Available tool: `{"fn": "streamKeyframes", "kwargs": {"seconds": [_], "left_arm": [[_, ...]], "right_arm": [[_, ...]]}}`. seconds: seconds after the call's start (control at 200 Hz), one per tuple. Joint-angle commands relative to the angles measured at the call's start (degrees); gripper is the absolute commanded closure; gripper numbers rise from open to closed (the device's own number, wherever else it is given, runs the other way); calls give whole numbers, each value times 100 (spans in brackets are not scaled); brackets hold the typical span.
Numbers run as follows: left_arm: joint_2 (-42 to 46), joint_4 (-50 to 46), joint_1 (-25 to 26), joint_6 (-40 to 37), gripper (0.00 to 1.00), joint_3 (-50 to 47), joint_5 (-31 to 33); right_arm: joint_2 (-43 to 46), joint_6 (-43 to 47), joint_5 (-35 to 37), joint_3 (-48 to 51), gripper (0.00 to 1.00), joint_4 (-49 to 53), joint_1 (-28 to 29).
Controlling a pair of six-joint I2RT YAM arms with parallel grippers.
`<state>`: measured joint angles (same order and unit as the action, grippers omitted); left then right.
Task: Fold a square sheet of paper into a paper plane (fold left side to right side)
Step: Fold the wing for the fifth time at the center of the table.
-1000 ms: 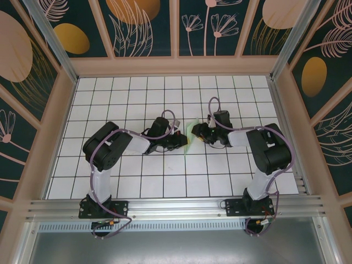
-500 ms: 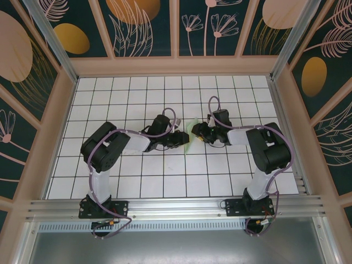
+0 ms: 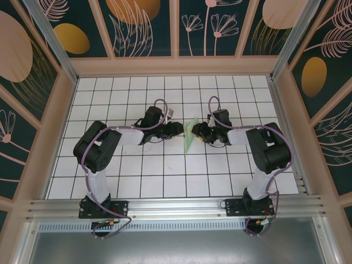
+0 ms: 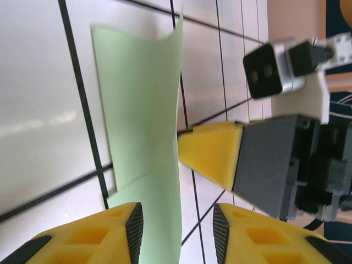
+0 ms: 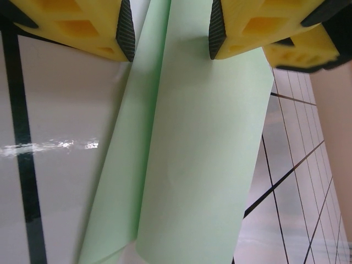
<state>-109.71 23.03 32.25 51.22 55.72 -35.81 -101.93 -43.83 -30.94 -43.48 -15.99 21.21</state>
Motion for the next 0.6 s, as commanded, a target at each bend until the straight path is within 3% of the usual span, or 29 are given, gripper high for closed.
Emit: {"fn": "streamKeyframes", "kwargs": {"seconds": [0.0,0.596], "left_arm": [[-155,-215,-11,-296,59,445,-210],[-805,-316,-9,-326,61,852,-408]], "right_arm": [[-356,138,378,2,56,359,54],[-400,199,387,-74,56,513,57]]}}
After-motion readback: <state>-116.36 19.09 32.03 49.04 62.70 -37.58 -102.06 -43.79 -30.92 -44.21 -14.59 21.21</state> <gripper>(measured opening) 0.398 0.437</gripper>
